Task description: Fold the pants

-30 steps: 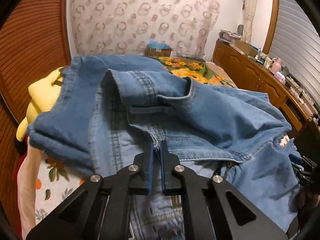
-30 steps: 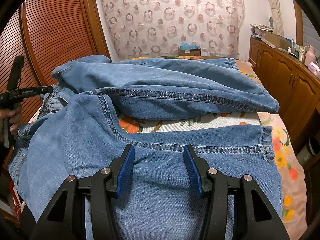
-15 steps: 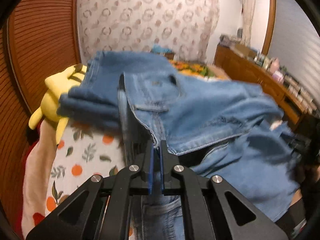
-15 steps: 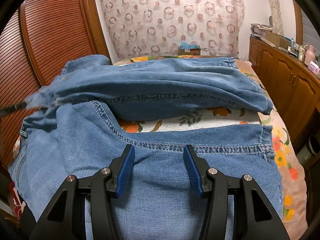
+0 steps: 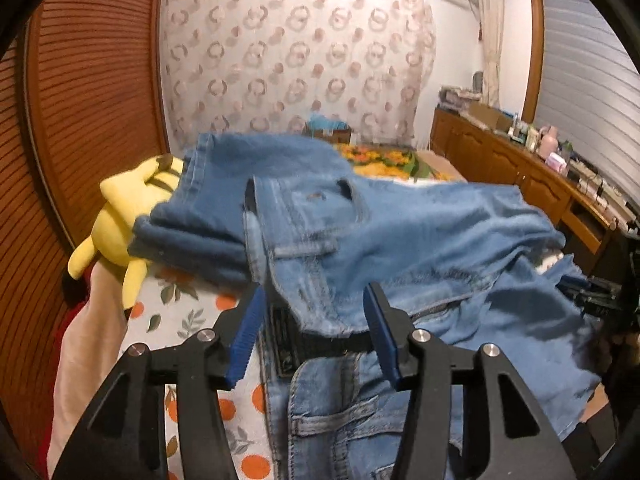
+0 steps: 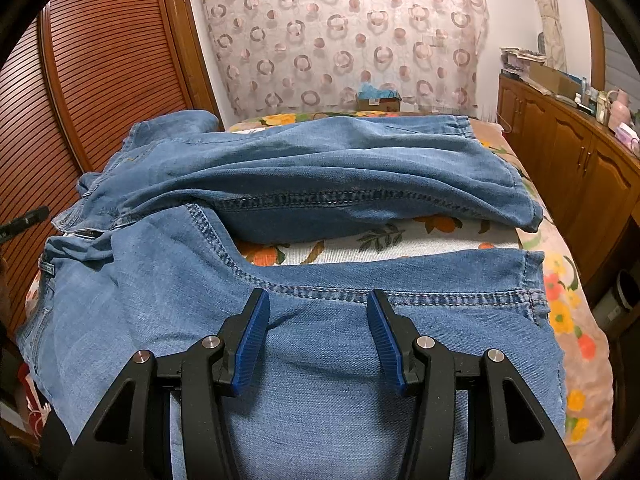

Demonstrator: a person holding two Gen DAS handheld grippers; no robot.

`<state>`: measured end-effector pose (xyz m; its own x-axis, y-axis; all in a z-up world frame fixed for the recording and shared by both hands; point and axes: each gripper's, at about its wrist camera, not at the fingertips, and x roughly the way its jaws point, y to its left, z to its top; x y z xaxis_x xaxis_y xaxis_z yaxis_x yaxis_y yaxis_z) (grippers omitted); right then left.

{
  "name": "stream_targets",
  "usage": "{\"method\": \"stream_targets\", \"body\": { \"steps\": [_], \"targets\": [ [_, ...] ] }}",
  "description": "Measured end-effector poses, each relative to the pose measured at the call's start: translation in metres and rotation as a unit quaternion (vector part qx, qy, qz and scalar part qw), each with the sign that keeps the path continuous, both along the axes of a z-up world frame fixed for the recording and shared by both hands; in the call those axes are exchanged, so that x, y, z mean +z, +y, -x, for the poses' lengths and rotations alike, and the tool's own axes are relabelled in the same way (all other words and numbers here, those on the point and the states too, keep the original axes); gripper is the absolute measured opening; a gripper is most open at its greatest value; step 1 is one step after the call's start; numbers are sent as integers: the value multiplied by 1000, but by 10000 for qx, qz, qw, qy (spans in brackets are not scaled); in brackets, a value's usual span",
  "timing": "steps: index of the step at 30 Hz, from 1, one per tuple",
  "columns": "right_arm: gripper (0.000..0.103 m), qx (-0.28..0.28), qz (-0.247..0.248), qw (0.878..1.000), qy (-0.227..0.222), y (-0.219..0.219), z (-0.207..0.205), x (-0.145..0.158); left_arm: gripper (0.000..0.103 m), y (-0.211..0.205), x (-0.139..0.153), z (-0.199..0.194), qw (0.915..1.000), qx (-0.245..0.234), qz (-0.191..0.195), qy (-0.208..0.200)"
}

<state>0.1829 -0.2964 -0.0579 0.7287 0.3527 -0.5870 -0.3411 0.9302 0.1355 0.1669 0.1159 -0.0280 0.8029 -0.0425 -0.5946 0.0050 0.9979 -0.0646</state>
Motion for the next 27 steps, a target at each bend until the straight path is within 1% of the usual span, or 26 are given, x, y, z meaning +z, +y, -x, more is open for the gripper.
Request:
{"method": "stream_targets", "body": {
  "steps": [3, 6, 8, 10, 12, 15, 19, 21, 24, 27],
  "targets": [
    [53, -32, 29, 10000, -34, 1, 3, 0, 57, -9, 6, -6, 9998, -120, 114, -108],
    [53, 18, 132, 9999, -58, 2, 7, 6, 66, -23, 8, -16, 9992, -281, 208, -195],
    [53, 18, 66, 9999, -139, -4, 10, 13, 74, -34, 8, -26, 9983, -447, 302, -212],
    [53, -8, -69, 9998, -173, -14, 9, 21, 77, -47, 8, -38, 9973, -595, 333, -264],
    [53, -81, -140, 9997, -192, -27, 5, 28, 78, -59, 6, -48, 9969, -672, 291, -281],
    [58, -272, 1, 9994, -204, -47, -8, 33, 78, -77, 3, -64, 9959, -832, 220, -262],
    [59, -524, 90, 9986, -19, -74, -32, 31, 78, -97, -10, -82, 9947, -1004, 65, -196],
    [59, -653, 108, 9978, 69, -86, -45, 28, 78, -99, -19, -87, 9944, -1046, 104, -107],
    [59, -746, -121, 9968, 266, -98, -63, 25, 78, -98, -30, -92, 9941, -1076, 150, 45],
    [59, -835, -325, 9951, 425, -106, -80, 22, 78, -96, -35, -92, 9938, -1077, 238, 102]
  ]
}}
